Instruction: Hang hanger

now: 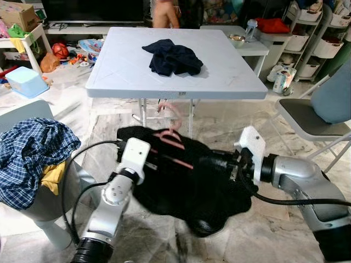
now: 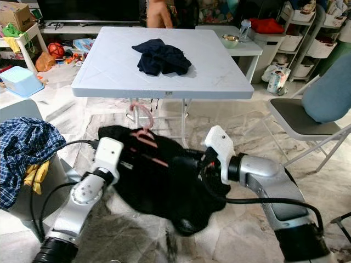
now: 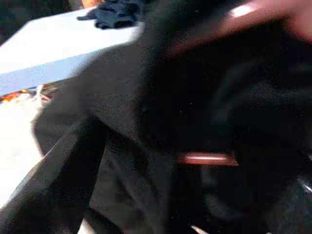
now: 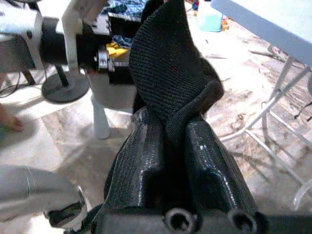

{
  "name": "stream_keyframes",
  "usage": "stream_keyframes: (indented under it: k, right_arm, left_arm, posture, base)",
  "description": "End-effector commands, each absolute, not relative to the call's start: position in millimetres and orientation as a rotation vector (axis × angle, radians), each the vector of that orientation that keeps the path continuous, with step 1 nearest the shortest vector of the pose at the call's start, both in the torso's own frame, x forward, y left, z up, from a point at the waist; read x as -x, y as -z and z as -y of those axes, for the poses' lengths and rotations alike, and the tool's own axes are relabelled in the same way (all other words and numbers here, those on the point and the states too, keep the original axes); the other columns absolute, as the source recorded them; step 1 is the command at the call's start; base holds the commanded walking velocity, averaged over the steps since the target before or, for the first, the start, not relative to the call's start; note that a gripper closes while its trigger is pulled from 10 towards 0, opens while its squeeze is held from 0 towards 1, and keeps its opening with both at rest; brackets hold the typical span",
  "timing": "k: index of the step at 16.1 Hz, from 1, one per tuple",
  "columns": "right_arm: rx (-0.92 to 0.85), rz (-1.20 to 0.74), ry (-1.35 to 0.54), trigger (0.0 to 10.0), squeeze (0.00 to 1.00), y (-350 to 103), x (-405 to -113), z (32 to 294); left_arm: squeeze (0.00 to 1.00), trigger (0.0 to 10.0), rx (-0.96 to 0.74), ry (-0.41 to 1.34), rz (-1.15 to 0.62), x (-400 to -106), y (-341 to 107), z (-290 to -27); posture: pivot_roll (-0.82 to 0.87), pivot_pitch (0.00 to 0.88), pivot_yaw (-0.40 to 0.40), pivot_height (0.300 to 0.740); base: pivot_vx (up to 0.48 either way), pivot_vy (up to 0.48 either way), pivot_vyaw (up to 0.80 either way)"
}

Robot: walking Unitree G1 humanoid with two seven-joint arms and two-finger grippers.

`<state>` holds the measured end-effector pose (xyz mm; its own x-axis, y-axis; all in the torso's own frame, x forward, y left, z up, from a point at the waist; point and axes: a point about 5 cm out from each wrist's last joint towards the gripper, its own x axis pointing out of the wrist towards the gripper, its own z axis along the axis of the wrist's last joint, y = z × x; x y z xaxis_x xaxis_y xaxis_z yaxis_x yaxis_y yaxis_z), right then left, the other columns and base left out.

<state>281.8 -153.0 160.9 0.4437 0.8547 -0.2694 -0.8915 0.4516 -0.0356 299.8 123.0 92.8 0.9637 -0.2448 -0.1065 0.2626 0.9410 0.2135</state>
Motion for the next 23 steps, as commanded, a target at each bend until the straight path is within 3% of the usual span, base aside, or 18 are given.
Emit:
stream_keyframes:
  k: [1,12,19,23]
  right_arm:
    - [0.197,-0.188,-1.105,10.0,0.00,-172,-281,154]
    - [0.226,-0.209,-1.082,10.0,0.00,-182,-287,172]
    - [0.347,-0.307,-1.041,10.0,0.00,-174,-287,211]
    - [0.425,-0.378,-1.155,10.0,0.00,-177,-270,233]
  left_arm:
    - [0.00,10.0,-0.241,0.214,-0.052,-305,-99,-129]
    - [0.00,10.0,-0.340,0.077,-0.128,-304,-83,-173]
    - [0.00,10.0,-0.394,-0.041,-0.147,-303,-84,-207]
    - [0.00,10.0,-0.407,-0.055,-0.146,-304,-86,-214]
  posture:
    - [-0.10,0.000,-0.064,0.740]
    - [-0.10,0.000,-0.068,0.740]
    - [-0.10,0.000,-0.068,0.740]
    - [-0.10,0.000,-0.064,0.740]
  base:
    - [0.000,0.000,0.00]
    - [0.000,0.000,0.00]
    - [0.000,0.000,0.00]
    - [0.000,0.000,0.00]
